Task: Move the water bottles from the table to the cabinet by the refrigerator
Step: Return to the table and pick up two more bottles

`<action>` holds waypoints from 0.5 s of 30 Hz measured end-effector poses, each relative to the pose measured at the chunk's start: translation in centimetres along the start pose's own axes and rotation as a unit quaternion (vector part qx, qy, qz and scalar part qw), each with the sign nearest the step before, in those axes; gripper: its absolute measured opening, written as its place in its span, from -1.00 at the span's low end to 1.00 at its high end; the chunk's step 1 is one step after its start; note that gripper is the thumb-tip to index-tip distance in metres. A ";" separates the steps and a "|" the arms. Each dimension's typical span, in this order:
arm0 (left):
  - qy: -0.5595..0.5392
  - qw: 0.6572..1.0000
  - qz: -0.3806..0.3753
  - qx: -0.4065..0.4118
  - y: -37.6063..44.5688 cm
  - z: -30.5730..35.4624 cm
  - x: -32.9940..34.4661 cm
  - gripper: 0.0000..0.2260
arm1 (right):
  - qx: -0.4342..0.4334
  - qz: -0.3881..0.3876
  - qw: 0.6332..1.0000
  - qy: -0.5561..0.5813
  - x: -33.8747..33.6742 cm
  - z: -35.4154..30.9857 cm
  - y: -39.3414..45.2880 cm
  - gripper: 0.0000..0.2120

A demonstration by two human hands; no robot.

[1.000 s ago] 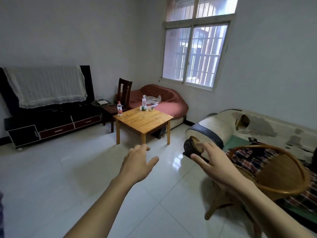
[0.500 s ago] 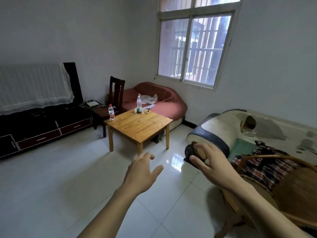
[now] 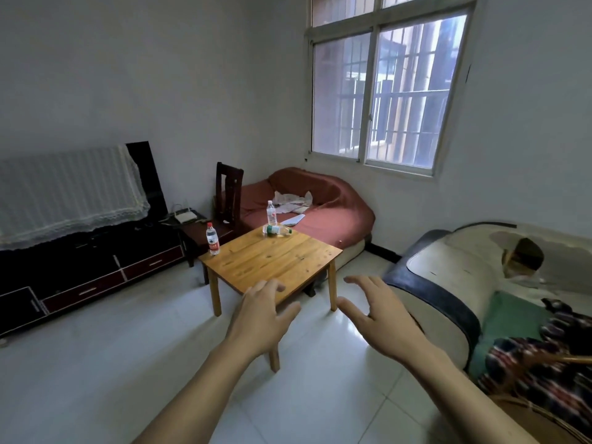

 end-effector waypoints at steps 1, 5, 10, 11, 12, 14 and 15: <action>-0.001 1.000 -0.002 -0.002 1.5 -0.1 0.6 -0.57 | -0.001 -0.004 1.000 -0.001 0.2 0.8 1.3 -0.55; -0.016 1.000 -0.011 -0.006 8.0 -1.0 3.2 -0.58 | 0.007 -0.014 1.000 0.005 1.5 4.1 7.4 -0.58; -0.032 0.999 -0.021 0.002 18.0 -3.7 6.3 -0.59 | 0.016 -0.015 1.000 -0.014 4.0 7.9 15.9 -0.64; -0.040 0.999 -0.021 0.003 20.2 -4.3 6.7 -0.60 | 0.016 -0.016 1.000 -0.020 4.5 8.4 17.8 -0.64; -0.046 0.999 -0.021 0.001 22.6 -4.7 6.9 -0.60 | 0.016 -0.019 0.999 -0.024 5.1 8.9 19.8 -0.64; -0.053 0.998 -0.017 -0.006 27.4 -5.3 7.0 -0.61 | 0.020 -0.027 0.999 -0.032 5.9 9.7 23.8 -0.60; -0.053 0.998 -0.011 -0.008 29.7 -5.6 7.0 -0.61 | 0.021 -0.027 0.999 -0.040 6.2 10.0 25.9 -0.59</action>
Point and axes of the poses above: each hand's wrist, its own y-axis towards the middle knuckle, its own x-axis out of the palm, z = x × y, the point moved 6 cm from there along y, towards the middle knuckle, and after that the axes turned 5 degrees about -y, right-handed, at the moved point
